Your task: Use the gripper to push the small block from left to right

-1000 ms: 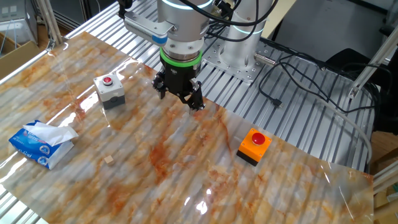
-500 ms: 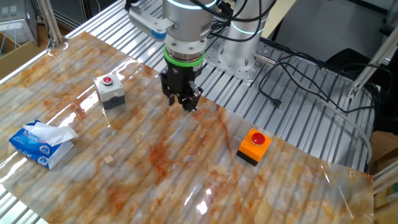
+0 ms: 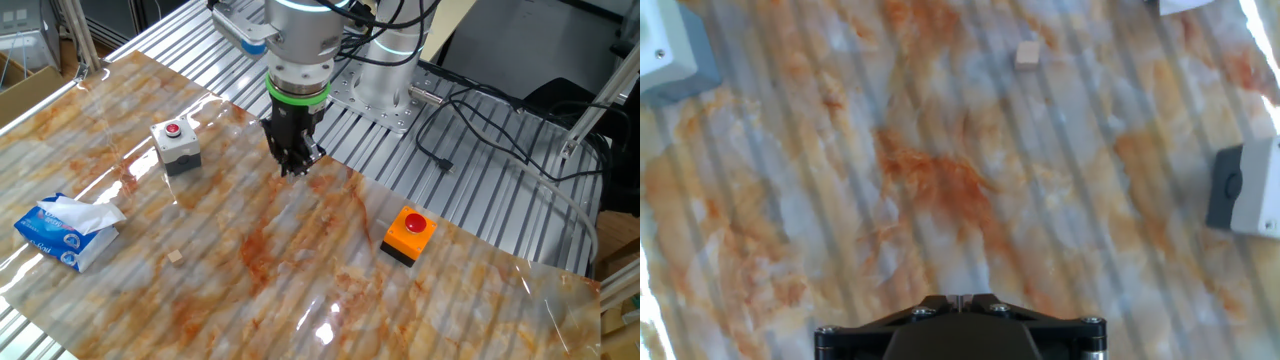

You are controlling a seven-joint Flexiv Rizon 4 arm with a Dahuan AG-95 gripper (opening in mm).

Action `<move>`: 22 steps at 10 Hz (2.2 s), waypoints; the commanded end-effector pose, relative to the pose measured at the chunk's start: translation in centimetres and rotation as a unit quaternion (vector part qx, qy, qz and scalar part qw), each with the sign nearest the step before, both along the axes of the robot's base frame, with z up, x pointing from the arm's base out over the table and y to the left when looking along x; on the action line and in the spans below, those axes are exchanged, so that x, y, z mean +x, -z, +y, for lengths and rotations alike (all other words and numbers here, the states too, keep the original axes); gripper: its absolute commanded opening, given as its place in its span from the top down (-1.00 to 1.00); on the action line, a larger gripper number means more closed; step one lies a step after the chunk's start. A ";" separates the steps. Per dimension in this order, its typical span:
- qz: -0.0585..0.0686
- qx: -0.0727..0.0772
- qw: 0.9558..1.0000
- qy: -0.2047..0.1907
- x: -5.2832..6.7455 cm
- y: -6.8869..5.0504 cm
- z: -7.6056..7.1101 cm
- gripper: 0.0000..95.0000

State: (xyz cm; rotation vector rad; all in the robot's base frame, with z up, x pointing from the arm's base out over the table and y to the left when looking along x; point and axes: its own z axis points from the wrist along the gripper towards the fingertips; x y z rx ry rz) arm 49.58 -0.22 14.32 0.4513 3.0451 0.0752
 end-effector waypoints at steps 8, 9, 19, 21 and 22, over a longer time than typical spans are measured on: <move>-0.003 -0.016 0.994 -0.105 1.4 2.6 -5.5 1.00; -0.003 -0.016 0.994 -0.111 1.8 2.6 -5.9 1.00; -0.005 -0.019 0.983 -0.180 10.1 2.9 -11.1 1.00; -0.007 -0.016 0.981 -0.192 11.2 3.4 -12.4 1.00; -0.016 -0.009 0.982 -0.189 11.2 4.5 -12.8 1.00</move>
